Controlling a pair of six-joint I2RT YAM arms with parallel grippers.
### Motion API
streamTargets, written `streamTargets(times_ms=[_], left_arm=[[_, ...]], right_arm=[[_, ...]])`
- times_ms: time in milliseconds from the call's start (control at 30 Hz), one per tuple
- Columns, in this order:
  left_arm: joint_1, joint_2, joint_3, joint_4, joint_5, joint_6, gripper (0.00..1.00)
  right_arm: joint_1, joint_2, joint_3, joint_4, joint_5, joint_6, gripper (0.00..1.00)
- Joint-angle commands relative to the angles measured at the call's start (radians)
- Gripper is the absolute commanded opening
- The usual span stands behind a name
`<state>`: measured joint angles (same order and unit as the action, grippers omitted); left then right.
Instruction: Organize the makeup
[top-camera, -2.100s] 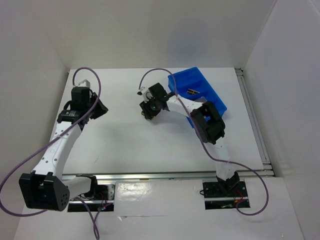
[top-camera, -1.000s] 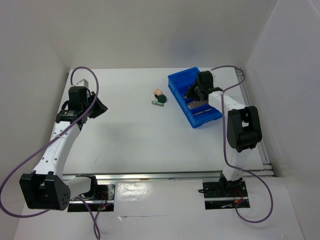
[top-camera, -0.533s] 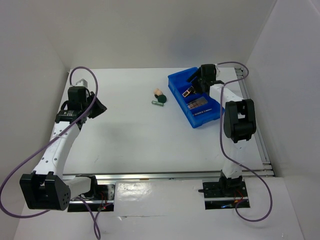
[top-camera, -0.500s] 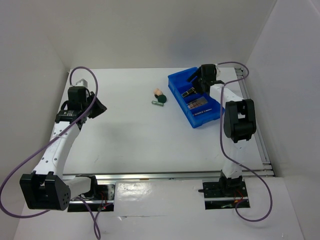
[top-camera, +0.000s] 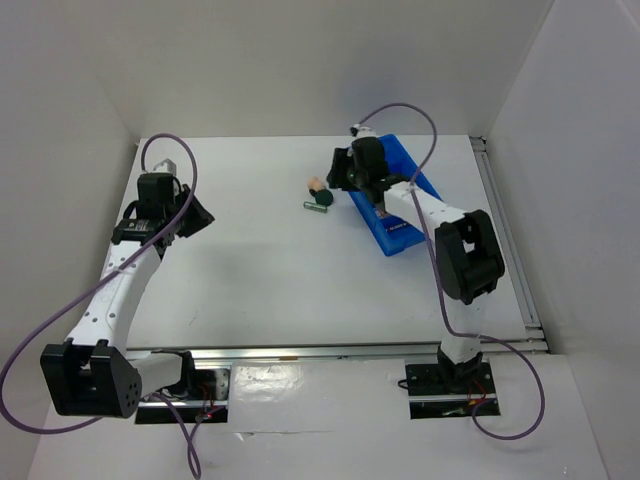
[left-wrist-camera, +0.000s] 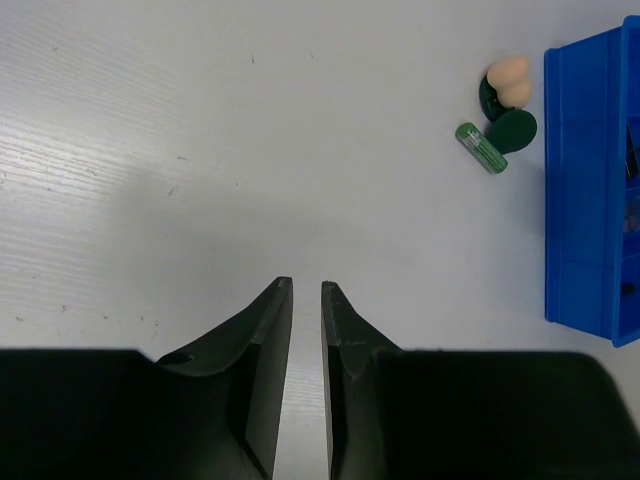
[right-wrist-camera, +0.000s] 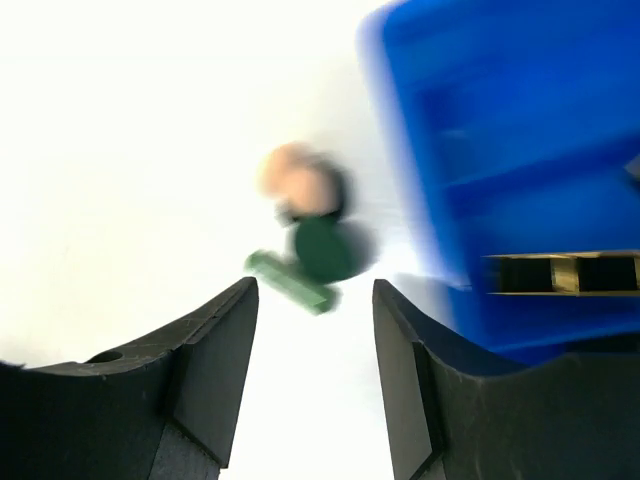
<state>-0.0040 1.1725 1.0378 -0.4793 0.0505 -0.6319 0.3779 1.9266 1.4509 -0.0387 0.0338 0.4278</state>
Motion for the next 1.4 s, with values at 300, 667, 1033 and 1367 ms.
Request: streamTargets(times_ms=[300,667,1033,1367], left_arm=[[0.015,0.01,0.045,-0.01,0.0,0.018,0.31],[0.015,0.001,0.027,-0.01,0.0,0.018,0.31],[0.015,0.024,0.027,-0.001,0.018,0.037,0.31],[0.015,0.073,0.027,0.008,0.048,0.057,0.31]], right_arm=[[0.16,0.251,0.417,-0.225,-0.029,-0.369,0.54],[0.179,0.384,0.508,-0.253,0.024,-0.371,0.7],[0.207,0.515,0.649,-0.204,0.189,-0.408,0.69],[0.216,0.663,0.789,-0.238,0.23,-0.448,0.51]])
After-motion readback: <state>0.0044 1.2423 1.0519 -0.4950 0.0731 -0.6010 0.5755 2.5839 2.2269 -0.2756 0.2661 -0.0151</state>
